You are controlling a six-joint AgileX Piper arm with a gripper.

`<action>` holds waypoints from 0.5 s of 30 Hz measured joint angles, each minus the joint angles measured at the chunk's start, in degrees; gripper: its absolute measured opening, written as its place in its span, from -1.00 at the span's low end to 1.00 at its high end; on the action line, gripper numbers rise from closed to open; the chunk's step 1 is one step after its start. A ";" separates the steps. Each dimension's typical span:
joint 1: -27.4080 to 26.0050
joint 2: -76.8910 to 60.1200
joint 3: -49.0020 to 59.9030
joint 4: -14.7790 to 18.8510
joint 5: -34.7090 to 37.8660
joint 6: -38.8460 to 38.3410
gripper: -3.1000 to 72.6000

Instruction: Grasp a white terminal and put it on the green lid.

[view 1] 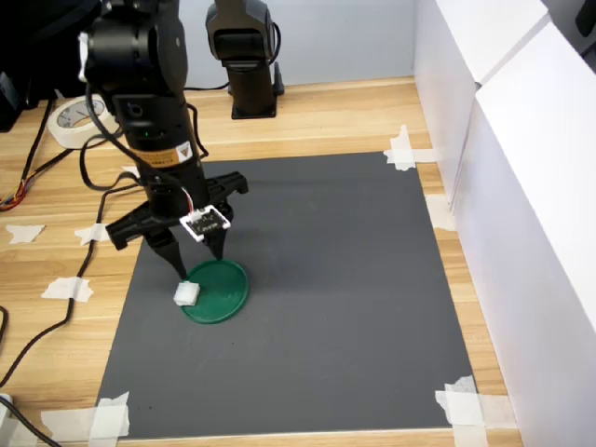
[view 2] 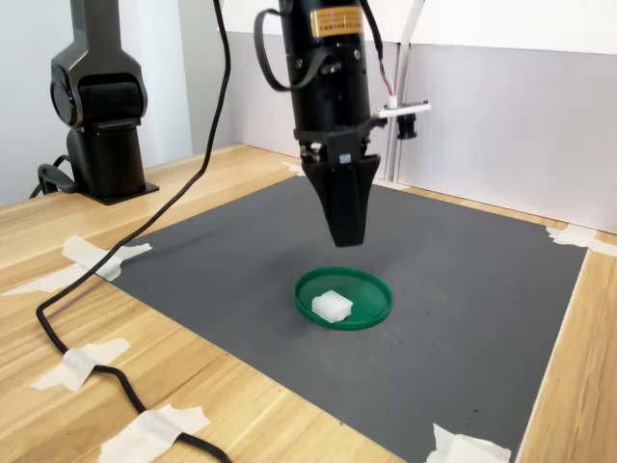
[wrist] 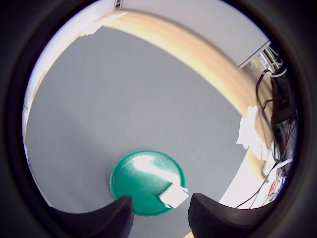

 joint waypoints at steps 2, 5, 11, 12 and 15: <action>0.00 -2.75 1.75 0.90 -1.92 0.00 0.31; 0.00 -6.45 4.37 1.60 -4.05 0.22 0.23; -1.29 -13.28 10.39 3.11 -9.26 1.22 -0.21; -1.85 -14.70 11.56 3.59 -10.58 1.26 -0.33; -4.35 -19.08 15.11 6.51 -15.58 1.34 -0.73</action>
